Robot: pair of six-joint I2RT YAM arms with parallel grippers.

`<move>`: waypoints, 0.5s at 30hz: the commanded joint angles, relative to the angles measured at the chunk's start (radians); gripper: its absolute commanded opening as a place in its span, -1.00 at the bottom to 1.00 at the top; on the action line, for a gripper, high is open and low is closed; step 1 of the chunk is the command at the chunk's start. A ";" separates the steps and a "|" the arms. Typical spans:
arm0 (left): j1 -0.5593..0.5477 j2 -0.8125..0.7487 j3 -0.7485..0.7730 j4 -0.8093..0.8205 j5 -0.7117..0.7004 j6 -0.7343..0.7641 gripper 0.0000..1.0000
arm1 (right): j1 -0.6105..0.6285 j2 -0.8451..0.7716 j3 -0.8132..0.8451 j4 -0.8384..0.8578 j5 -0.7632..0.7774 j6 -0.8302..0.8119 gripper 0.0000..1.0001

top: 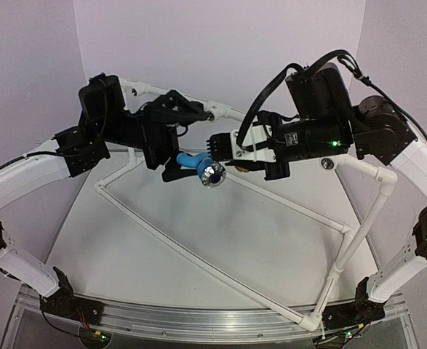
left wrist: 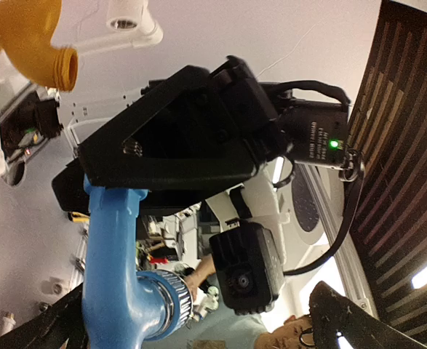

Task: Install the water faucets

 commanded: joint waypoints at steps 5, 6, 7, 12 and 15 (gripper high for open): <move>0.114 -0.132 0.306 -0.777 -0.420 0.729 0.99 | -0.001 -0.105 -0.024 0.042 0.020 0.248 -1.00; 0.113 -0.150 0.332 -0.845 -0.517 0.826 0.99 | -0.008 -0.112 -0.028 0.045 0.006 0.296 -1.00; 0.113 -0.175 0.346 -0.894 -0.612 0.918 0.99 | -0.019 -0.119 -0.032 0.049 -0.013 0.351 -1.00; 0.112 -0.300 0.261 -0.927 -0.791 1.424 0.99 | -0.133 -0.136 -0.030 0.060 -0.231 0.608 -1.00; 0.111 -0.303 0.252 -0.942 -0.744 1.636 0.99 | -0.183 -0.122 0.002 0.055 -0.354 0.710 -1.00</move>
